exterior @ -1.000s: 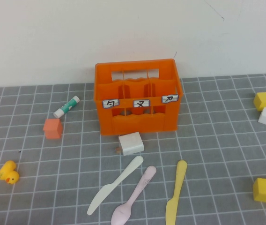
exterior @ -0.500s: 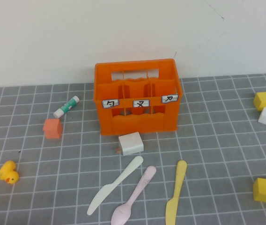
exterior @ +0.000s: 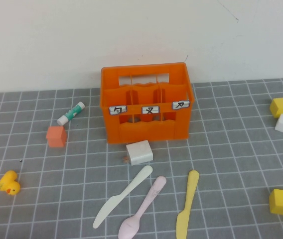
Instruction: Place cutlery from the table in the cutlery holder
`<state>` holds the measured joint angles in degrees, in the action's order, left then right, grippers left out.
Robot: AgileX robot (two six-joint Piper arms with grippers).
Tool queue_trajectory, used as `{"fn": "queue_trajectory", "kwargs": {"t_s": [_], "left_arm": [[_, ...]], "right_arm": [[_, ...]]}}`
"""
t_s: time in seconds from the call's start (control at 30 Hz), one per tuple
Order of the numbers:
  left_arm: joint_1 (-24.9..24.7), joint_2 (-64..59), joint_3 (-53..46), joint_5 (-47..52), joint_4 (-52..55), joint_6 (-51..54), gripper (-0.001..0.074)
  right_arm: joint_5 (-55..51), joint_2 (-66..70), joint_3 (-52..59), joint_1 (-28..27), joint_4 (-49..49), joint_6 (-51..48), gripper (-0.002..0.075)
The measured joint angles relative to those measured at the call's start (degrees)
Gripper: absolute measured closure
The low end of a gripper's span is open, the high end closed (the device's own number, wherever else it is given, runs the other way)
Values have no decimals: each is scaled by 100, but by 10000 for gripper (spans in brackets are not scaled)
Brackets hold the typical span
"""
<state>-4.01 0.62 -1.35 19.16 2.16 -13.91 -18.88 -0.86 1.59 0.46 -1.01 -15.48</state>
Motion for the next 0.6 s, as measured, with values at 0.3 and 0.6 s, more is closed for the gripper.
{"fn": "queue_trajectory", "kwargs": {"t_s": [0.3, 0.6], "left_arm": [[0, 0, 0, 0, 0, -23, 735], [0, 0, 0, 0, 0, -23, 735]], "right_arm": [[-10, 0, 0, 0, -116, 92, 729], [-105, 0, -22, 0, -148, 359, 729]]}}
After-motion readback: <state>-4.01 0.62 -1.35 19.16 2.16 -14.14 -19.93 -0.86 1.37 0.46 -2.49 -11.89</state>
